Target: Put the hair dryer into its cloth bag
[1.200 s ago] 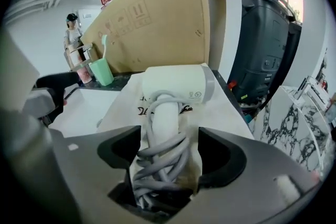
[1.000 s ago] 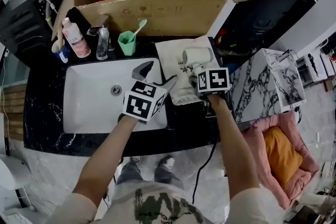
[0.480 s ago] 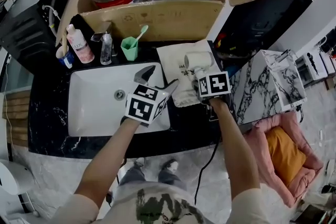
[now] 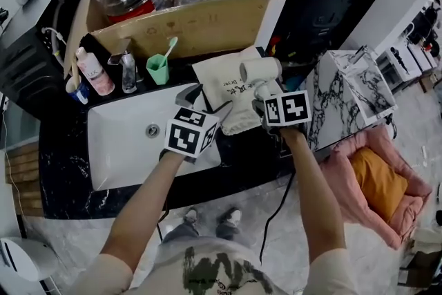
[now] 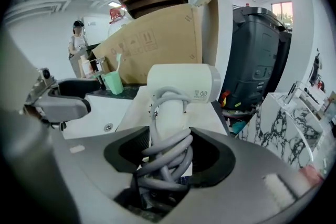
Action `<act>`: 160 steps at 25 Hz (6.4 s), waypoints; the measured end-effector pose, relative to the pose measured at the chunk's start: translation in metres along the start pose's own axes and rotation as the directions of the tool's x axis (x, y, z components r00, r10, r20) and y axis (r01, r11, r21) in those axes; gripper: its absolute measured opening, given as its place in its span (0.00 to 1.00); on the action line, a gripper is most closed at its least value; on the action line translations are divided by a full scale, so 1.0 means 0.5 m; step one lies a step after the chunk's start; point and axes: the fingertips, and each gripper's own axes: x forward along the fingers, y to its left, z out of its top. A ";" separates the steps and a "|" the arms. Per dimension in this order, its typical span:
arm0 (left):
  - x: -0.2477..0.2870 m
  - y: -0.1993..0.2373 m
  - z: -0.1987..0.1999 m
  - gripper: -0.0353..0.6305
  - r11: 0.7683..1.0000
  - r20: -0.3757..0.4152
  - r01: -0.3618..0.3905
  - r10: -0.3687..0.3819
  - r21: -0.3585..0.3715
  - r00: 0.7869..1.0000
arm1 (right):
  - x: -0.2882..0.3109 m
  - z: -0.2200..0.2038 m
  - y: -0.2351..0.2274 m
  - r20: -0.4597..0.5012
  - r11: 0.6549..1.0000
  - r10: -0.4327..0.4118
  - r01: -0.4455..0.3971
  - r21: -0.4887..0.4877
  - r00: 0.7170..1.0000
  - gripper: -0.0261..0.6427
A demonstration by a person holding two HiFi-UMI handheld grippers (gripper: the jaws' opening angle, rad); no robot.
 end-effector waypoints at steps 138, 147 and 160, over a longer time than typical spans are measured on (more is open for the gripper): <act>0.087 -0.212 0.019 0.09 0.917 -0.060 0.349 -0.344 0.195 0.937 | 0.058 -0.039 0.034 -0.053 0.943 0.327 -0.329 -0.044 0.944 0.39; 0.077 -0.215 0.015 0.09 0.911 -0.072 0.370 -0.363 0.182 0.929 | 0.101 -0.020 0.007 -0.008 0.961 0.275 -0.274 0.045 0.961 0.40; 0.068 -0.185 -0.001 0.09 0.940 -0.086 0.289 -0.278 0.181 0.957 | 0.126 -0.001 0.000 0.018 0.973 0.230 -0.231 0.027 0.973 0.40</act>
